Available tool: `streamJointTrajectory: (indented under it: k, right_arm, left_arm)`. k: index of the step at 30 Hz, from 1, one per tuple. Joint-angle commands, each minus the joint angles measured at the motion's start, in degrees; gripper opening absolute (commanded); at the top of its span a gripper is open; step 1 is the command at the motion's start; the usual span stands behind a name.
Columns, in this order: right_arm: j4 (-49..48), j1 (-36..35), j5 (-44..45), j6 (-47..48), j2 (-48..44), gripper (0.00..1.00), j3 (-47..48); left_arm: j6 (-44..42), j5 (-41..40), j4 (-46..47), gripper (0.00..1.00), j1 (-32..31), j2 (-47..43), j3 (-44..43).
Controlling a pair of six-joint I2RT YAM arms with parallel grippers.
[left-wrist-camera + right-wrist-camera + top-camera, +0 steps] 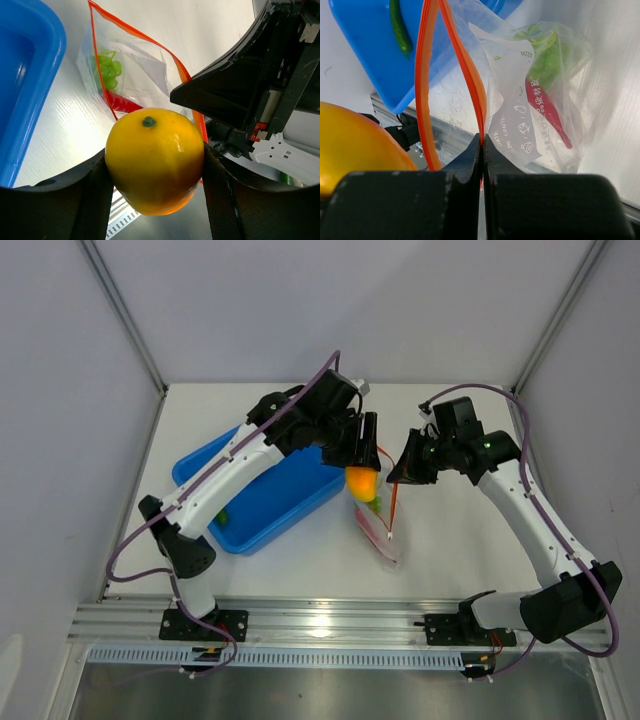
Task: Place the food in the zip-top bag and seal the zipper
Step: Place the fake fruit in the zipper food storage bag.
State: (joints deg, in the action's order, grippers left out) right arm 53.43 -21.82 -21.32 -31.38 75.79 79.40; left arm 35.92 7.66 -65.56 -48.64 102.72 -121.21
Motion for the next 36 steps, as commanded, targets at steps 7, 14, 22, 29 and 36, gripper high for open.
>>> streamJointTrajectory:
  k: [7,14,22,29,36]
  right_arm:
    - [-0.7,-0.6,-0.5,-1.0,-1.1,0.0,0.8]
    - [-0.8,-0.9,-0.4,-1.5,-1.3,0.0,0.6]
    - [-0.7,-1.1,-0.4,-1.8,-1.3,0.0,0.6]
    - [-0.6,-1.1,-0.1,-1.8,-1.3,0.0,0.6]
    - [-0.8,-1.0,-0.1,-1.8,-1.1,0.0,0.3]
  left_arm:
    - [-0.6,-2.7,-1.1,0.09,-1.0,3.1,-3.9]
    - [0.0,-3.8,-1.1,0.08,-0.9,4.6,-6.0]
    - [0.0,-2.3,-0.2,0.07,-0.9,7.1,-4.9]
    - [-0.9,-4.1,2.7,0.18,-1.0,5.5,2.5]
    - [-2.3,-4.4,3.9,0.6,-1.0,3.0,6.3]
